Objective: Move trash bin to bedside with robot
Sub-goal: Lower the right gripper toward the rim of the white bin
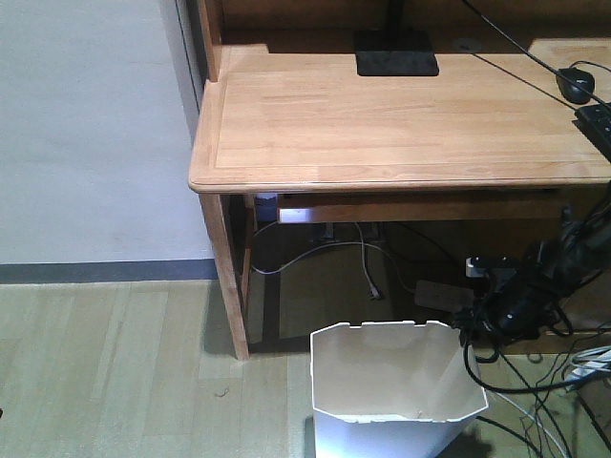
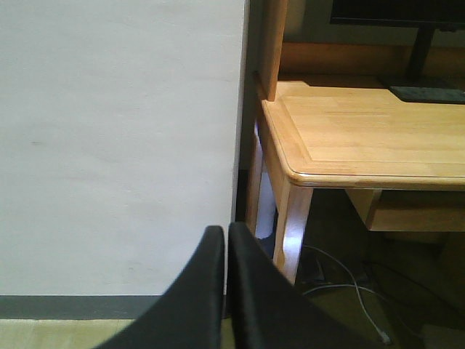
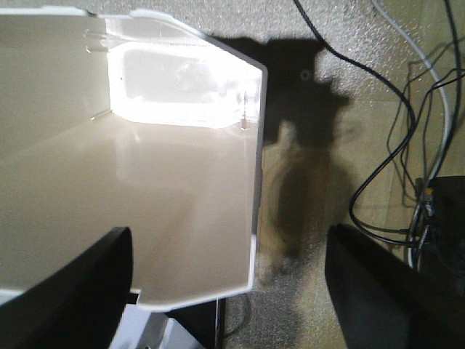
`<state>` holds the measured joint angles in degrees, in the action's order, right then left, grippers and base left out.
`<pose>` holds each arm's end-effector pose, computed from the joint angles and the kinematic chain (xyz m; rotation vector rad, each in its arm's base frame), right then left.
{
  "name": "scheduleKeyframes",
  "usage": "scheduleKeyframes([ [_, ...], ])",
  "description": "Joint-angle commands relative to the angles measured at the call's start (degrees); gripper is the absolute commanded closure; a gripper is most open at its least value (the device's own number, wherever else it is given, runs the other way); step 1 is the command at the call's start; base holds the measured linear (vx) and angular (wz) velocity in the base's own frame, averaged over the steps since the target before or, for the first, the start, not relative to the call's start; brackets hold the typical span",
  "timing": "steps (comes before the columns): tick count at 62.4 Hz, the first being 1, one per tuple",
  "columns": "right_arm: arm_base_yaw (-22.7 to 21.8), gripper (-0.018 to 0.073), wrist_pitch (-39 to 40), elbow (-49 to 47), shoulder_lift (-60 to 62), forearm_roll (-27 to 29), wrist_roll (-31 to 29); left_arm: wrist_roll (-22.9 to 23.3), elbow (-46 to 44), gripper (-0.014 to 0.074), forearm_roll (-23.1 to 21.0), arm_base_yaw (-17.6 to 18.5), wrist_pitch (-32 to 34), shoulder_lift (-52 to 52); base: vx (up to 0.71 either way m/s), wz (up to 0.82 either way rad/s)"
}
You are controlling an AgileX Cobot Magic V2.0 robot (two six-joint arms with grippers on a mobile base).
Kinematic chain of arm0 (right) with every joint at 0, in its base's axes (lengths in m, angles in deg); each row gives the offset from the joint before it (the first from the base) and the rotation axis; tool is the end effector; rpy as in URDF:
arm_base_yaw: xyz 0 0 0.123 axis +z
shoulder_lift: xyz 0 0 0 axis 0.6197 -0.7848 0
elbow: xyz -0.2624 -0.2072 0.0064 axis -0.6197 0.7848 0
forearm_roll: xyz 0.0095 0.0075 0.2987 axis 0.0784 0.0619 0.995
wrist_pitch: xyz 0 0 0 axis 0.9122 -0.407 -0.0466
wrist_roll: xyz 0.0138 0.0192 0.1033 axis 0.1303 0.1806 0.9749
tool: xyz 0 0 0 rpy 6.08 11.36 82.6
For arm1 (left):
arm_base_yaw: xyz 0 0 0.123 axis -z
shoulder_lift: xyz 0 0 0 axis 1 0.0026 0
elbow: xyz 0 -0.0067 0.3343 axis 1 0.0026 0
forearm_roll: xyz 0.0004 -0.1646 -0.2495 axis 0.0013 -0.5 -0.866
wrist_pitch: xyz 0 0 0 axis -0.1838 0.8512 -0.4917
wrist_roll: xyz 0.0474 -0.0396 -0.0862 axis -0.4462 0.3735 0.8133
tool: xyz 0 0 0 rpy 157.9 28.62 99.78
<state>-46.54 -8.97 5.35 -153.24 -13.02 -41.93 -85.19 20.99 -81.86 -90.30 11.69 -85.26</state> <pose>0.3956 -0.0495 -0.1204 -0.1026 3.1302 0.1131 0.0677 -0.0006 0.1770 -0.0728 1.7608 -0.0645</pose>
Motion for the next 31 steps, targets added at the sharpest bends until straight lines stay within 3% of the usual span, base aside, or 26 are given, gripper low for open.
scheduleKeyframes([
  [1, -0.3, 0.0031, -2.3, -4.6, -1.6, 0.1, -0.7, 0.3, 1.1, 0.0602, -0.3, 0.0, 4.0, -0.8, 0.00, 0.00],
  [31, -0.3, 0.0032, -6.4, -18.9, -17.7, 0.1, -0.5, 0.3, 1.1, 0.0602, -0.3, 0.0, 4.0, -0.8, 0.00, 0.00],
])
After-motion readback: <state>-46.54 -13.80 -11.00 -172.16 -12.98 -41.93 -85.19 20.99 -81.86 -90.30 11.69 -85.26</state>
